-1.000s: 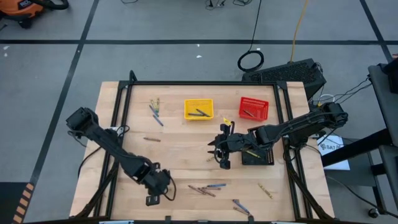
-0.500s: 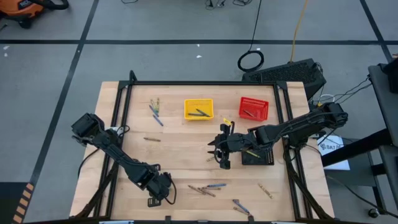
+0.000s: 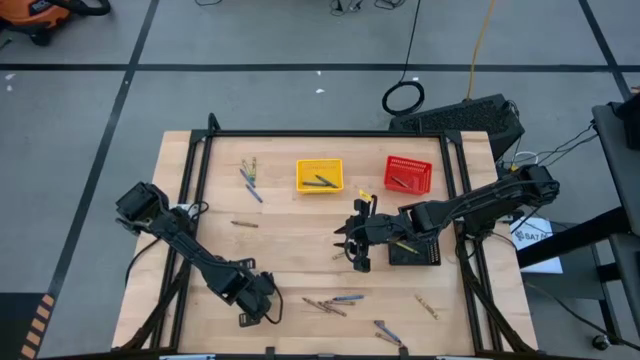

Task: Sort crayons
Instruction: Put the green crayon into the black bin

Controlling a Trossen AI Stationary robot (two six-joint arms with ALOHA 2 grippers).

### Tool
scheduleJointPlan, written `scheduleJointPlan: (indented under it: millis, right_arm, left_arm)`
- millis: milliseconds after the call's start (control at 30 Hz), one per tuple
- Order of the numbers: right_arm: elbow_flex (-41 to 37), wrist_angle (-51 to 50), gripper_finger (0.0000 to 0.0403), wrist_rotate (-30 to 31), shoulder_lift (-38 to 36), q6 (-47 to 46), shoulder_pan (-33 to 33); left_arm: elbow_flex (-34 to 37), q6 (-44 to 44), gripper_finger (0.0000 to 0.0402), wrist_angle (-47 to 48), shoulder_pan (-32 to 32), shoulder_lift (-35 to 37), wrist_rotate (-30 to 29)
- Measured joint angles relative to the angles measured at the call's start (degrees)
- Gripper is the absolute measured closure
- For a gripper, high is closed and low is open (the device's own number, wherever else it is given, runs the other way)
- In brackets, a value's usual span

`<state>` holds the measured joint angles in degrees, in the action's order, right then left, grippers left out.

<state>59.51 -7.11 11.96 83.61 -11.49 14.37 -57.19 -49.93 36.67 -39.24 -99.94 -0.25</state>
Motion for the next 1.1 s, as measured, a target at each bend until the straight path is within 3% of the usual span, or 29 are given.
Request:
scheduleJointPlan:
  millis: [733,967,1100]
  right_arm:
    - [0.0,0.0,0.0266,0.0,0.0,0.0,0.0]
    - [0.0,0.0,0.0266,0.0,0.0,0.0,0.0]
    - [0.0,0.0,0.0266,0.0,0.0,0.0,0.0]
  left_arm:
    - [-1.0,-3.8,0.0345,0.2,-0.2,-4.6,-0.1]
    - [-2.8,-2.2,0.0390,0.9,-0.2,-4.8,1.0]
    - [-2.8,-2.2,0.0394,0.8,-0.2,-4.8,2.3]
